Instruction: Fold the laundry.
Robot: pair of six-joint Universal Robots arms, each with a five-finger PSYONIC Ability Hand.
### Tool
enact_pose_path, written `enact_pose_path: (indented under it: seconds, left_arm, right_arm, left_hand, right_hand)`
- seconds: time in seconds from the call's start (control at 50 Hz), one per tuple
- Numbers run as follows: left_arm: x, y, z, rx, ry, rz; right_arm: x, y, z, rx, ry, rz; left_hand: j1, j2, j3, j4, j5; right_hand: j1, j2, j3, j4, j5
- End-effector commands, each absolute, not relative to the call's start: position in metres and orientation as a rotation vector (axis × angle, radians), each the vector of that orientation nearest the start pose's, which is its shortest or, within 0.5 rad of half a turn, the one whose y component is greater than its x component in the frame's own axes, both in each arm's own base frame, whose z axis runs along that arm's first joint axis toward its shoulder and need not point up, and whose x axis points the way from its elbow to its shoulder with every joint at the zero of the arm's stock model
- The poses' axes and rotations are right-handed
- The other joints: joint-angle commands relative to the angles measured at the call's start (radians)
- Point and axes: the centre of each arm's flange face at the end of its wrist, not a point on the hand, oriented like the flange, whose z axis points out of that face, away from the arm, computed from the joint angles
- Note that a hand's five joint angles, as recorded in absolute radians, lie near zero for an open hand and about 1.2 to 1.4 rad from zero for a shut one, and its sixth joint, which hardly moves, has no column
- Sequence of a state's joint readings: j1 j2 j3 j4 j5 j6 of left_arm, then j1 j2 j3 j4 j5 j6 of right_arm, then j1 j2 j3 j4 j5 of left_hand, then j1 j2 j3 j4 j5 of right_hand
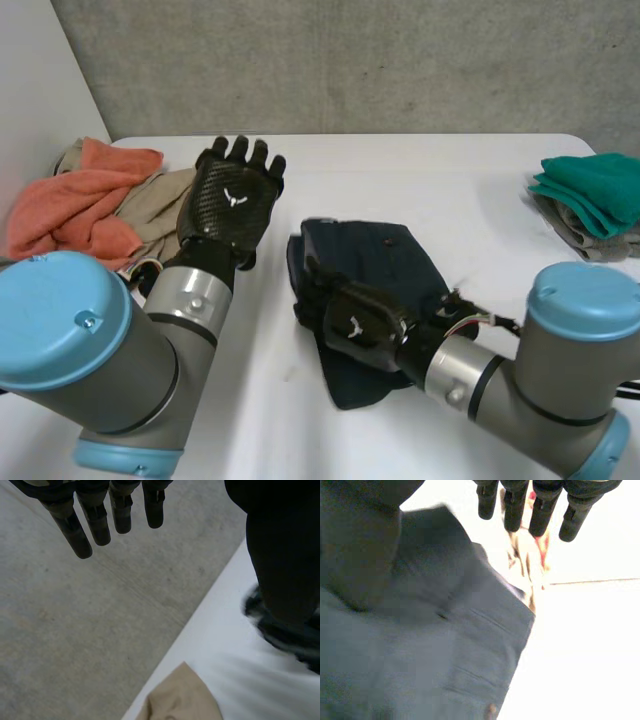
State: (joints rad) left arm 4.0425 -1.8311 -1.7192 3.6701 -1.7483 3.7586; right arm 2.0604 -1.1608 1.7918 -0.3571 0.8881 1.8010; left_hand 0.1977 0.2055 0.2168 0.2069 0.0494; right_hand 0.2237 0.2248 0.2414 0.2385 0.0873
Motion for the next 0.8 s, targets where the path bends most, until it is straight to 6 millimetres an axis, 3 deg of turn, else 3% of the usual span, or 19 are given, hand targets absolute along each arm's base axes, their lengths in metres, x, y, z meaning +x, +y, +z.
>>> enact_pose_path:
  seconds: [0.02,0.14,0.22,0.28,0.4,0.48,0.56,0.66,0.8]
  left_arm:
    - [-0.324,-0.223,0.262,0.930,1.654,-2.446]
    - [-0.339,-0.229,0.277,0.858,1.698,-2.575]
    - [-0.368,-0.223,0.269,0.922,1.787,-2.615]
    - [-0.389,-0.220,0.258,1.024,1.891,-2.553]
    - [-0.412,-0.235,0.220,1.116,2.164,-2.337]
    - [-0.412,-0.240,0.197,1.075,2.329,-2.213]
    - [-0.405,-0.240,0.181,0.985,2.424,-2.106]
    - [-0.395,-0.223,0.158,1.004,2.493,-1.890]
    - [-0.387,-0.208,0.140,1.067,2.527,-1.755]
  right_arm:
    - [0.298,-0.210,0.208,-1.698,1.269,-1.966]
    - [0.279,-0.245,0.249,-1.216,1.518,-1.936]
    - [0.259,-0.269,0.262,-1.029,1.696,-1.935]
    - [0.254,-0.279,0.263,-1.002,1.783,-1.906]
    - [0.263,-0.307,0.236,-1.003,1.970,-1.661]
    - [0.270,-0.320,0.218,-1.008,2.023,-1.539]
    - [0.274,-0.333,0.187,-1.020,2.067,-1.404]
    - [0.276,-0.334,0.156,-1.099,2.114,-1.322]
    - [0.273,-0.333,0.141,-1.287,2.145,-1.342]
  left_hand:
    - [-0.022,-0.030,-0.041,-0.032,-0.049]
    - [-0.002,-0.010,-0.021,-0.011,-0.028]
    - [0.004,-0.004,-0.015,-0.005,-0.022]
    - [-0.016,-0.024,-0.035,-0.026,-0.043]
    - [-0.023,-0.031,-0.042,-0.032,-0.049]
    - [-0.023,-0.031,-0.042,-0.032,-0.049]
    - [-0.022,-0.030,-0.041,-0.032,-0.049]
    - [-0.022,-0.030,-0.041,-0.032,-0.049]
    - [-0.019,-0.027,-0.039,-0.029,-0.046]
  right_hand:
    - [-0.049,-0.050,-0.067,-0.064,-0.087]
    - [-0.049,-0.050,-0.067,-0.064,-0.087]
    - [-0.049,-0.050,-0.067,-0.064,-0.087]
    - [-0.049,-0.050,-0.067,-0.064,-0.087]
    - [-0.049,-0.050,-0.067,-0.064,-0.087]
    - [-0.049,-0.050,-0.067,-0.064,-0.087]
    - [-0.049,-0.050,-0.067,-0.064,-0.087]
    - [-0.049,-0.050,-0.067,-0.064,-0.087]
    - [-0.049,-0.050,-0.067,-0.064,-0.087]
